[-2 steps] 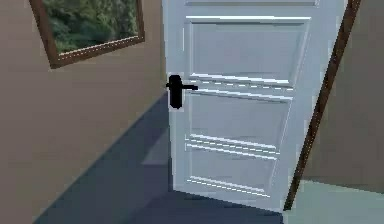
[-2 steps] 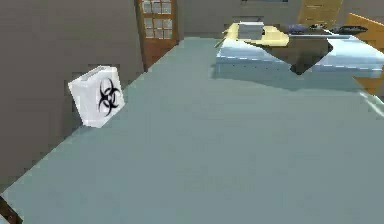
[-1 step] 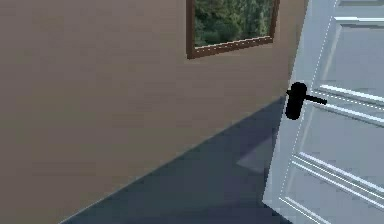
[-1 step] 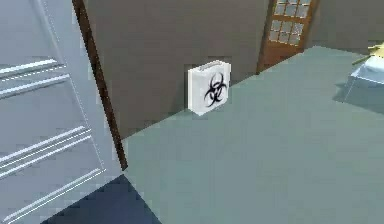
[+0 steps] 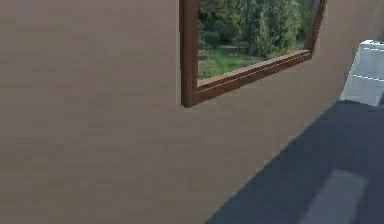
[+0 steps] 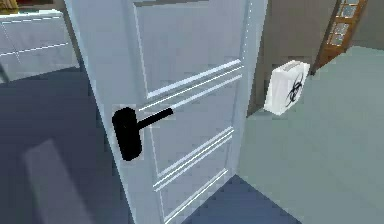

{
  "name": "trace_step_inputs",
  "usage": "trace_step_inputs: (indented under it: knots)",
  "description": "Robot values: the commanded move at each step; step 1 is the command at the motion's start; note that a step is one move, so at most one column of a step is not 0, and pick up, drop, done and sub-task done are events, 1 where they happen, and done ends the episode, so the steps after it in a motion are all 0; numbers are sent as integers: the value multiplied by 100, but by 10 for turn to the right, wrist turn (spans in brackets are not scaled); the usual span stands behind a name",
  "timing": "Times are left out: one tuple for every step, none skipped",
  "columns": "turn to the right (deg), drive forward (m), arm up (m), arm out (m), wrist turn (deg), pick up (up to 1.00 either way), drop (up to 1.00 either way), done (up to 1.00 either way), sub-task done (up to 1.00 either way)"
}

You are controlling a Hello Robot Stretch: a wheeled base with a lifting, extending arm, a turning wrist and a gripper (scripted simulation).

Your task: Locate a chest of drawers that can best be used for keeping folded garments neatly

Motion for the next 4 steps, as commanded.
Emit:
trace_step_inputs:
  knots:
    - [-60, 0, 0, 0, 0, 0, 0, 0, 0]
    - [0, 35, 0, 0, 0, 0, 0, 0, 0]
    - [450, 0, 0, 0, 0, 0, 0, 0, 0]
    - [240, 0, 0, 0, 0, 0, 0, 0, 0]
